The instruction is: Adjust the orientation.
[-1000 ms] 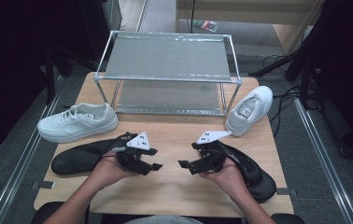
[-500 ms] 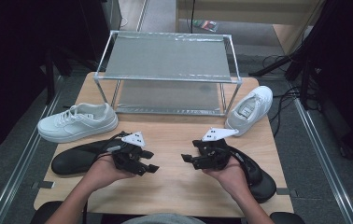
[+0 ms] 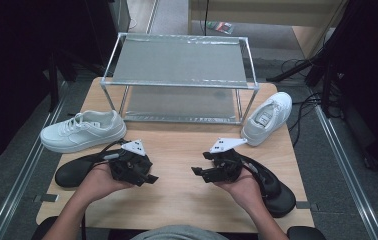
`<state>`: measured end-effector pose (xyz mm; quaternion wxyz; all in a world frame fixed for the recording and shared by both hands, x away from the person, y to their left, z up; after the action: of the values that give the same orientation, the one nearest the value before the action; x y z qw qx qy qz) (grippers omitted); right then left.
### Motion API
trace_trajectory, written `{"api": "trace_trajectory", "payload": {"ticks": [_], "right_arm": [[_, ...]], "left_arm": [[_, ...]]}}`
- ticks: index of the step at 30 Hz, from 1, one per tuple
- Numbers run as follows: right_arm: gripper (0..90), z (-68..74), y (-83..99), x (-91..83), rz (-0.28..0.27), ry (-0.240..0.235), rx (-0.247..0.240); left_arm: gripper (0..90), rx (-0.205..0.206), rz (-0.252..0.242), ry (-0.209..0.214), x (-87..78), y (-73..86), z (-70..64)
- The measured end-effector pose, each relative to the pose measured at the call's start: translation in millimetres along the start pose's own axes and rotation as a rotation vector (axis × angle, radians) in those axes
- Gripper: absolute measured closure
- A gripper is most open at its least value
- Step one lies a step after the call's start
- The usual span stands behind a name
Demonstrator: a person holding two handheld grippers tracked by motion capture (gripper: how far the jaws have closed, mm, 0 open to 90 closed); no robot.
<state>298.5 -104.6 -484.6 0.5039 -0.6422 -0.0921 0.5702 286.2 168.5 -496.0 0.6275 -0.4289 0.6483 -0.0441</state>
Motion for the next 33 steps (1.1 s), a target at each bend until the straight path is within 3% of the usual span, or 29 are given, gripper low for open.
{"api": "trace_trajectory", "payload": {"ticks": [5, 8, 11, 15, 16, 21, 27, 30, 33], "right_arm": [[35.4, -5.0, -1.4, 3.5, -0.013, -0.019, 0.018], [36.6, -5.8, -2.9, 7.8, 0.0, -0.053, 0.071], [37.1, -6.0, -2.8, 8.8, 0.002, -0.056, 0.063], [37.0, -6.5, -1.2, 7.3, 0.006, -0.046, 0.051], [36.8, -7.5, -0.8, 5.7, -0.001, -0.045, 0.058], [36.9, -11.2, 0.4, 3.2, -0.009, -0.04, 0.066], [37.4, -11.0, 1.2, 3.7, 0.0, -0.027, 0.029], [39.6, -8.0, 0.5, 6.2, 0.001, -0.055, 0.01], [39.9, -8.2, 0.8, 7.4, 0.009, -0.046, -0.011]], "left_arm": [[34.9, 0.032, 0.015, 0.006, -0.7, -0.6, -3.3], [35.0, 0.067, 0.019, 0.009, -0.5, -1.8, -9.1], [34.5, 0.085, 0.026, 0.004, -1.1, -2.6, -9.6], [34.1, 0.073, 0.017, -0.024, -3.7, -3.2, -6.4], [34.3, 0.083, 0.034, -0.042, -2.9, 0.1, -5.3], [34.5, 0.109, 0.042, -0.022, -2.5, 1.6, -8.9], [35.0, 0.094, 0.026, -0.015, -7.8, 3.6, -8.5], [37.3, 0.066, 0.01, -0.025, -12.8, 8.8, -3.9], [38.9, 0.041, 0.009, -0.03, -19.3, 16.3, 0.5]]}}
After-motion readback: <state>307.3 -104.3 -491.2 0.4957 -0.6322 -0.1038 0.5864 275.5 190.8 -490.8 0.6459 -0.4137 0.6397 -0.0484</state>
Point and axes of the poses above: each handheld gripper's, and its own axes: x roughly forward along the jaws, y roughly out of its underside, z roughly to its left, the point moved 3 cm from there along x, roughly forward along the jaws, and after that the axes turned 1 degree about x, right-handed, at the moved point
